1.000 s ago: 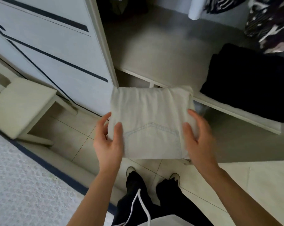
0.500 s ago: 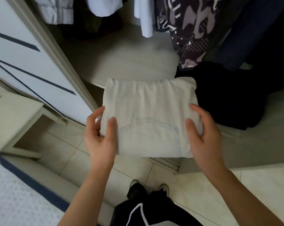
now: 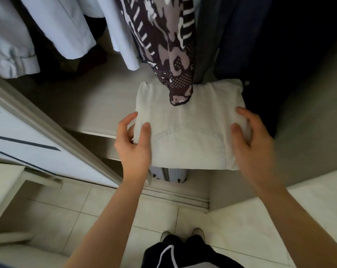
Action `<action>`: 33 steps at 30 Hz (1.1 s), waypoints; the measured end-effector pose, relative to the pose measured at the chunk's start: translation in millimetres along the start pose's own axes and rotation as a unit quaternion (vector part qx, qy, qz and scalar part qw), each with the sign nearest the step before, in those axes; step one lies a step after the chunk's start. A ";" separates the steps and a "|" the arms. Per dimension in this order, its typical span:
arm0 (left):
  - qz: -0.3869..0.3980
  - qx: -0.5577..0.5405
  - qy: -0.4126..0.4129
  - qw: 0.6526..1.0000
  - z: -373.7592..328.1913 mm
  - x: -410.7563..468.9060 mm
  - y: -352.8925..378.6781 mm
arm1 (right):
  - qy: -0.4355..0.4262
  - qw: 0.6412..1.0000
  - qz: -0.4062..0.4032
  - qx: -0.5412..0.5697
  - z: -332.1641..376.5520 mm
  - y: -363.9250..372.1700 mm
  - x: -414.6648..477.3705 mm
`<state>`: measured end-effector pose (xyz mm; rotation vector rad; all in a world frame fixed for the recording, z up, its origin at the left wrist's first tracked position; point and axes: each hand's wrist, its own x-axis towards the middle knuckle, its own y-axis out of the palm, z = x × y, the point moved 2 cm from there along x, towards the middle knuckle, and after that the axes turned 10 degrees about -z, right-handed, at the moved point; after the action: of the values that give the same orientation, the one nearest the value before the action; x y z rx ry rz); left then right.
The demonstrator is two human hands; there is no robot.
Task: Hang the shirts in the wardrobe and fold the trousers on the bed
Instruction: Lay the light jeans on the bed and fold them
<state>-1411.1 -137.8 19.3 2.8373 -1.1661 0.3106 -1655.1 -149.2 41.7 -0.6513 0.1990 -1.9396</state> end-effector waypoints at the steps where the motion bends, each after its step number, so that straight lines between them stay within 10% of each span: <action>1: 0.004 -0.007 -0.002 1.000 -1.5 3.1 7.4 | 0.003 1.000 -0.016 -0.006 -0.3 -0.2 5.1; 13: 0.056 -0.096 0.046 0.993 -26.3 38.7 77.5 | -0.006 0.991 -0.133 -0.004 1.7 -11.0 69.8; 23: 0.202 -0.006 -0.078 0.976 10.4 41.2 130.8 | 0.058 0.974 -0.135 -0.172 -52.5 6.5 83.7; 33: 0.165 -0.038 -0.095 0.981 -2.8 53.2 127.8 | -0.012 0.972 -0.221 -0.082 -40.7 -10.8 89.2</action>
<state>-1464.3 -265.3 30.3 2.6458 -1.6522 0.0050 -1713.4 -228.7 43.5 -0.8857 0.2133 -2.3567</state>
